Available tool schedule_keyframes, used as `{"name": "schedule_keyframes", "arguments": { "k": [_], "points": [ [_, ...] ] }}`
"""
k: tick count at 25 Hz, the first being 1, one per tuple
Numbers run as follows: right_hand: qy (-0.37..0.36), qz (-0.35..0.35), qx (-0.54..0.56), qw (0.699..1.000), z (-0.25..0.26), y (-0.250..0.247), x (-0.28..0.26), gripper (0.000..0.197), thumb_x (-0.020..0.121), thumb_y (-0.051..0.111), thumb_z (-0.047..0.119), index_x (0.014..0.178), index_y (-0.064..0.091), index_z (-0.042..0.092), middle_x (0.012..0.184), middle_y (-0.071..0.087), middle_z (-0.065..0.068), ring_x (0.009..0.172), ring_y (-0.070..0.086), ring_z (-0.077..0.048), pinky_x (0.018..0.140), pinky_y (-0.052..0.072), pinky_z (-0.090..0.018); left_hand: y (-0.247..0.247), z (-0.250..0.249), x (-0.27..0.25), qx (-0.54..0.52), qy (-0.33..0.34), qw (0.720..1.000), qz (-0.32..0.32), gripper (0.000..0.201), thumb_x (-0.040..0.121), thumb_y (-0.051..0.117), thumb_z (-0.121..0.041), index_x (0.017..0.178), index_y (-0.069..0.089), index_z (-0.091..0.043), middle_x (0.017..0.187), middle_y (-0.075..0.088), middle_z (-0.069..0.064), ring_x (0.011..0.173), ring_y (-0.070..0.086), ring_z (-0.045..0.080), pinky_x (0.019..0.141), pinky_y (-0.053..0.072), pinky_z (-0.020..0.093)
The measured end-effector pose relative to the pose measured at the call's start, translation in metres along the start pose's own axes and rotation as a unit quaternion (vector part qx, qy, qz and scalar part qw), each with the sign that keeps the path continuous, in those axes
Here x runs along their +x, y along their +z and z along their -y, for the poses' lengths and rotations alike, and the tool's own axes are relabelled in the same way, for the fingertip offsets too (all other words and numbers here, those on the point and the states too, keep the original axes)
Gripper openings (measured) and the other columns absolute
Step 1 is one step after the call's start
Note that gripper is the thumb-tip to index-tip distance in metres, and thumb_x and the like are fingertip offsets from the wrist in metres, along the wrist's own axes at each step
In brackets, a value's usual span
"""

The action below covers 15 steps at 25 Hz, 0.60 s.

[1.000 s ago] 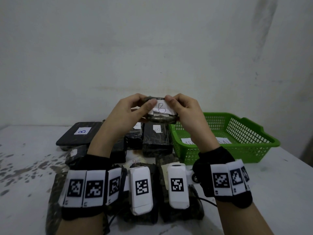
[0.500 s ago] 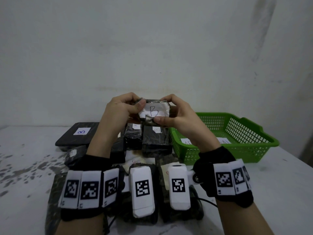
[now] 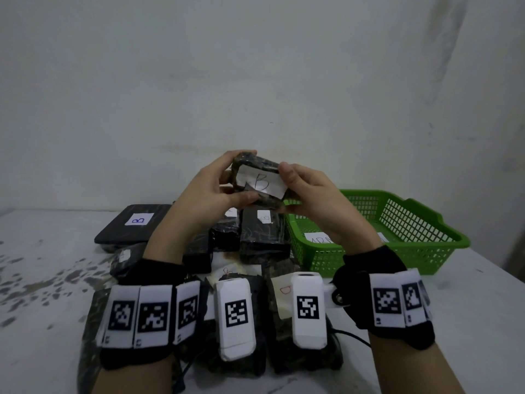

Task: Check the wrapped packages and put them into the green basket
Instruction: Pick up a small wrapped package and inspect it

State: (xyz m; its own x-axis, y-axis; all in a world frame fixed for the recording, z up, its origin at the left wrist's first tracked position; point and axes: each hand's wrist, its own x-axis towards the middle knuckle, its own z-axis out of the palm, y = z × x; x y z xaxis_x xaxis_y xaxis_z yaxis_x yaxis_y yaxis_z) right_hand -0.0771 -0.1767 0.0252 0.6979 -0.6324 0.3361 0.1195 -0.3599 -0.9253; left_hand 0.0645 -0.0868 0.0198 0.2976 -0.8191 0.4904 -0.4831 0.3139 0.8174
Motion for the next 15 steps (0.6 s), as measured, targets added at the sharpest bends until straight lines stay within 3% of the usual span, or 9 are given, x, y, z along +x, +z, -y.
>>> {"name": "schedule_keyframes", "arguments": {
  "k": [2,6,9,12,15],
  "points": [
    [0.004,-0.030,-0.046,0.998,-0.001,0.001,0.002,0.042,0.096,0.039,0.036,0.109,0.058,0.000,0.088,0.063,-0.009,0.072,0.063,-0.014,0.068,0.057,-0.026,0.000,0.002,0.001,-0.008,-0.002,1.000,0.013,0.054,0.079,0.065,0.001,0.110,0.050,-0.042,0.100,0.065,-0.002,0.080,0.067,0.009,0.067,0.052,0.016],
    [0.031,-0.074,-0.079,0.994,-0.005,-0.003,0.004,0.048,0.095,0.039,0.044,0.098,0.064,0.003,0.090,0.066,-0.015,0.077,0.064,-0.022,0.075,0.057,-0.035,0.009,0.002,0.003,-0.044,-0.010,0.998,0.037,0.046,0.083,0.061,0.000,0.119,0.049,-0.026,0.093,0.067,-0.001,0.068,0.068,0.004,0.063,0.052,0.014],
    [0.081,-0.061,-0.058,0.993,-0.002,-0.008,0.000,0.049,0.095,0.038,0.048,0.083,0.066,0.009,0.076,0.069,-0.010,0.061,0.066,-0.017,0.059,0.057,-0.021,0.015,-0.001,0.002,-0.073,-0.038,0.995,0.051,0.038,0.086,0.055,-0.022,0.123,0.045,-0.022,0.091,0.068,-0.001,0.069,0.069,0.004,0.062,0.054,0.016],
    [0.094,-0.041,-0.098,0.990,-0.003,-0.014,-0.004,0.053,0.093,0.039,0.050,0.087,0.066,0.004,0.073,0.067,-0.010,0.055,0.063,-0.012,0.050,0.049,-0.013,0.015,0.002,0.004,-0.097,-0.085,0.990,0.049,0.047,0.083,0.041,-0.049,0.113,0.053,-0.015,0.096,0.068,0.004,0.074,0.069,0.011,0.058,0.054,0.020],
    [0.096,-0.012,-0.120,0.988,0.002,-0.019,-0.008,0.043,0.091,0.046,0.045,0.081,0.068,0.009,0.072,0.064,-0.008,0.054,0.059,-0.009,0.053,0.050,-0.013,0.015,0.008,0.009,-0.089,-0.106,0.990,0.021,0.021,0.095,0.040,-0.033,0.091,0.052,-0.015,0.089,0.063,0.007,0.074,0.064,0.015,0.057,0.053,0.024]
  ]
}}
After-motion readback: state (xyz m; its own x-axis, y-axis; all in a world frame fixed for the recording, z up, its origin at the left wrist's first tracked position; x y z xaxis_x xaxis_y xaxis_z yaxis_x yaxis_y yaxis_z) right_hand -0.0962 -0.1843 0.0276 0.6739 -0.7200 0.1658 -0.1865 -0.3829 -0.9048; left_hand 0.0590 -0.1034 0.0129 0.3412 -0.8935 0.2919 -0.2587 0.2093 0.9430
